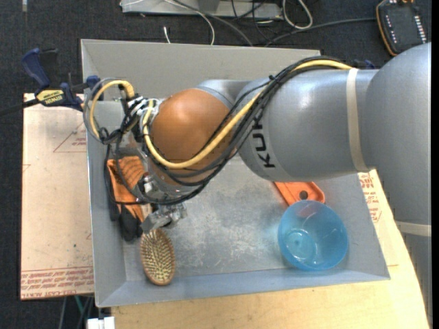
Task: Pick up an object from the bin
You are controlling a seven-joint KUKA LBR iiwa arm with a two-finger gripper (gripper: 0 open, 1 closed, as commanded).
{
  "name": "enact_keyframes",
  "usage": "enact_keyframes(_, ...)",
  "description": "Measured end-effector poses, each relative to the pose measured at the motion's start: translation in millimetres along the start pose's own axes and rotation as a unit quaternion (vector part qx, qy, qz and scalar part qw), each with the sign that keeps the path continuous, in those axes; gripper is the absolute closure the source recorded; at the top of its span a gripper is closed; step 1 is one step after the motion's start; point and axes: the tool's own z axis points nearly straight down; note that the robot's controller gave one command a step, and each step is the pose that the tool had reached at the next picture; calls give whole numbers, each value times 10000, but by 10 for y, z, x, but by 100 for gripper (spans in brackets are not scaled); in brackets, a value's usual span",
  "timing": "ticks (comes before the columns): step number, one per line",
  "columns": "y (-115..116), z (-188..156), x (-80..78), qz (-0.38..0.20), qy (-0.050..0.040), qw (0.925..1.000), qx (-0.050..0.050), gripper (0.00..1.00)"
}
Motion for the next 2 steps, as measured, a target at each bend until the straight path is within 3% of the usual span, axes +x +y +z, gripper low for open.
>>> enact_keyframes(2, -14, -390, -12, 13, -5, 10000, 10, 100)
